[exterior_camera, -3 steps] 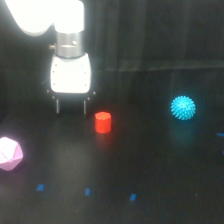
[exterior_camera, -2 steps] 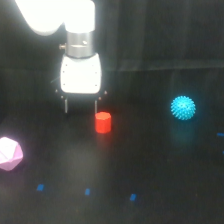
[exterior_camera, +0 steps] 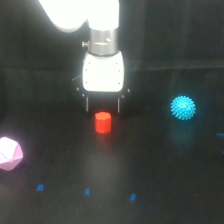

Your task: Pick up the red object from the table

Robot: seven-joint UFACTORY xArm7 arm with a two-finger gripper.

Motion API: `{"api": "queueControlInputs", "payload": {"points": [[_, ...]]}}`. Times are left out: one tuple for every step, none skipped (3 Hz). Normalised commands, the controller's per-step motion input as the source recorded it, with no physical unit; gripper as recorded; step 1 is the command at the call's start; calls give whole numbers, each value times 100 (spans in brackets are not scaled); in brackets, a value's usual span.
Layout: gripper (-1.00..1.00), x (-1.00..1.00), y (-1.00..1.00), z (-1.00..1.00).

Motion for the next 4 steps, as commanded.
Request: {"api": "queueControlInputs", "payload": {"points": [[36,-14,-82,-50],[1,-2,-77,40],[-100,14,18,-31],[-97,-13,-27,29]]}}
